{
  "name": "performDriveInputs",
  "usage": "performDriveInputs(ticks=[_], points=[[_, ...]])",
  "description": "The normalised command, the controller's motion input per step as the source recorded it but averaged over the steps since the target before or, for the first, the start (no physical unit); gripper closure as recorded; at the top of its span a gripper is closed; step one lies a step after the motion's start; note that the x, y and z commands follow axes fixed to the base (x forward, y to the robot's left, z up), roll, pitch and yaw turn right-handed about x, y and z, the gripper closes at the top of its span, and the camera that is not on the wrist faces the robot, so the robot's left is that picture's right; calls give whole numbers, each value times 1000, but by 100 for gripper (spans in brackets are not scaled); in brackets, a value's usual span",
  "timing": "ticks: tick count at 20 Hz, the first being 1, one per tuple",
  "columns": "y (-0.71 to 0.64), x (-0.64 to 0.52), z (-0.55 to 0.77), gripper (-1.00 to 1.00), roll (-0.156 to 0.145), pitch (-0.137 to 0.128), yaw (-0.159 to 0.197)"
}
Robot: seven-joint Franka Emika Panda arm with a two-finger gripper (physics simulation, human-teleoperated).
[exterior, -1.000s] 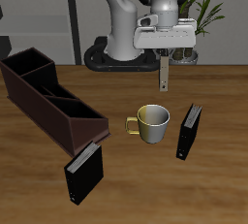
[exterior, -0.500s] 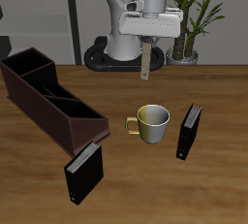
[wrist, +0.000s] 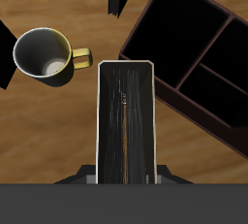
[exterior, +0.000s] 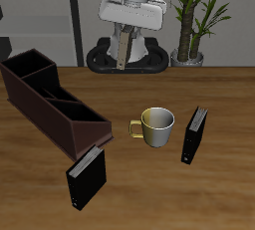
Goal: Place the yellow book into the right desk caddy's right compartment
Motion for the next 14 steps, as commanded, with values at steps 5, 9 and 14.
performDriveInputs(ticks=[5, 9, 14], points=[[-354, -311, 7, 100, -34, -15, -22], [-346, -407, -76, 100, -30, -26, 18], [-368, -338, -101, 100, -26, -38, 64]])
